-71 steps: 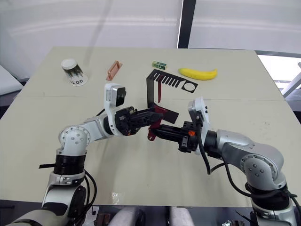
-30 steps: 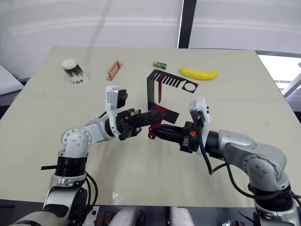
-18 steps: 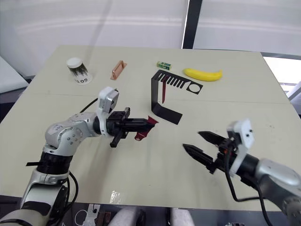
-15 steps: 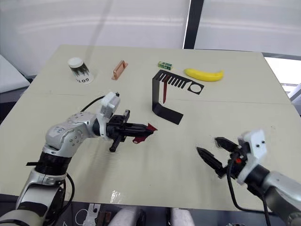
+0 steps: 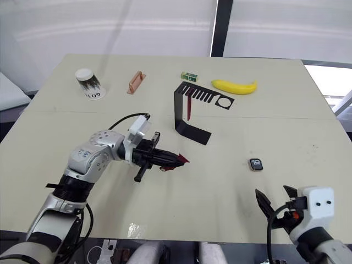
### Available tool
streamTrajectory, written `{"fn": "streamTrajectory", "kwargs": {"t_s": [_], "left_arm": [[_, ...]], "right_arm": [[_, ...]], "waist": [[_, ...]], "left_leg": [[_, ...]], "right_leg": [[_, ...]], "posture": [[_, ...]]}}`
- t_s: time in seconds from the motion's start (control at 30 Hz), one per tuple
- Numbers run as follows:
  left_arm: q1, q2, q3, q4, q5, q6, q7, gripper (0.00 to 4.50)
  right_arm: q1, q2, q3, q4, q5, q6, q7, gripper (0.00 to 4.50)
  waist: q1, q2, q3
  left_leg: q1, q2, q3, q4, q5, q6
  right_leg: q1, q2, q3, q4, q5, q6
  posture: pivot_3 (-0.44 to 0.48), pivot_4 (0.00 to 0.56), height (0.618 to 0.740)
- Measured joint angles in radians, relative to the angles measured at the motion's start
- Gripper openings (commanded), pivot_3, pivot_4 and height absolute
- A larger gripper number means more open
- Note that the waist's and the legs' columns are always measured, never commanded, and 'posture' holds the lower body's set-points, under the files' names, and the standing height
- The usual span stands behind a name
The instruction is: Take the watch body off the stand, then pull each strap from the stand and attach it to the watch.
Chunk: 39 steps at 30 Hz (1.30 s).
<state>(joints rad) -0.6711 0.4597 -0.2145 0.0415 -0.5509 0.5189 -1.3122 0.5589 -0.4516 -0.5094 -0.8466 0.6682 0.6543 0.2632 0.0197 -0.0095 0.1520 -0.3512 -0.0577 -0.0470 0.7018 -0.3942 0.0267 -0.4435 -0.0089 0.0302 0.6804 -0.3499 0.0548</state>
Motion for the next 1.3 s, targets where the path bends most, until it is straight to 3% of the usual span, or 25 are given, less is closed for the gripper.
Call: {"fn": "streamTrajectory", "kwargs": {"t_s": [0.4, 1.07, 1.17, 1.27, 1.3], "left_arm": [[0.049, 0.004, 0.015, -0.078, 0.003, 0.027, 0.051, 0.0], [0.075, 0.011, 0.033, -0.147, 0.0, 0.062, 0.11, 0.0], [0.075, 0.007, 0.033, -0.147, 0.0, 0.062, 0.113, 0.0], [0.075, 0.005, 0.033, -0.147, 0.0, 0.062, 0.118, 0.0], [0.075, 0.004, 0.033, -0.147, 0.0, 0.062, 0.119, 0.0]], "right_arm": [[-0.283, 0.027, 0.162, 0.273, -0.202, -0.002, -0.071, 4.4], [-0.417, 0.117, 0.218, 0.367, -0.287, -0.02, -0.084, 4.4], [-0.424, 0.121, 0.217, 0.374, -0.296, -0.019, -0.097, 3.59], [-0.428, 0.123, 0.21, 0.377, -0.306, -0.015, -0.112, 2.22], [-0.428, 0.124, 0.21, 0.377, -0.308, -0.014, -0.114, 2.22]], "waist": [[0.003, 0.001, 0.0], [-0.002, 0.001, 0.0], [-0.002, 0.001, -0.001], [-0.003, 0.001, -0.001], [-0.004, 0.001, -0.001]], "left_leg": [[0.0, 0.0, 0.0, 0.0, 0.0, 0.0], [0.0, 0.0, 0.0, 0.002, 0.0, 0.0], [0.0, 0.0, 0.0, 0.002, 0.0, 0.0], [0.0, 0.0, 0.0, 0.002, 0.0, 0.0], [0.0, 0.0, 0.0, 0.002, 0.0, 0.0]], "right_leg": [[-0.001, 0.0, -0.001, 0.002, 0.0, 0.0], [-0.001, 0.0, -0.001, 0.003, 0.0, 0.0], [-0.001, 0.0, -0.001, 0.003, 0.0, 0.0], [-0.001, 0.0, -0.001, 0.003, 0.0, 0.0], [-0.001, 0.0, -0.001, 0.003, 0.0, 0.0]], "posture": [[0.0, 0.15, 0.74], [0.0, 0.15, 0.74], [0.0, 0.15, 0.74], [0.0, 0.15, 0.74], [0.0, 0.15, 0.74]]}}
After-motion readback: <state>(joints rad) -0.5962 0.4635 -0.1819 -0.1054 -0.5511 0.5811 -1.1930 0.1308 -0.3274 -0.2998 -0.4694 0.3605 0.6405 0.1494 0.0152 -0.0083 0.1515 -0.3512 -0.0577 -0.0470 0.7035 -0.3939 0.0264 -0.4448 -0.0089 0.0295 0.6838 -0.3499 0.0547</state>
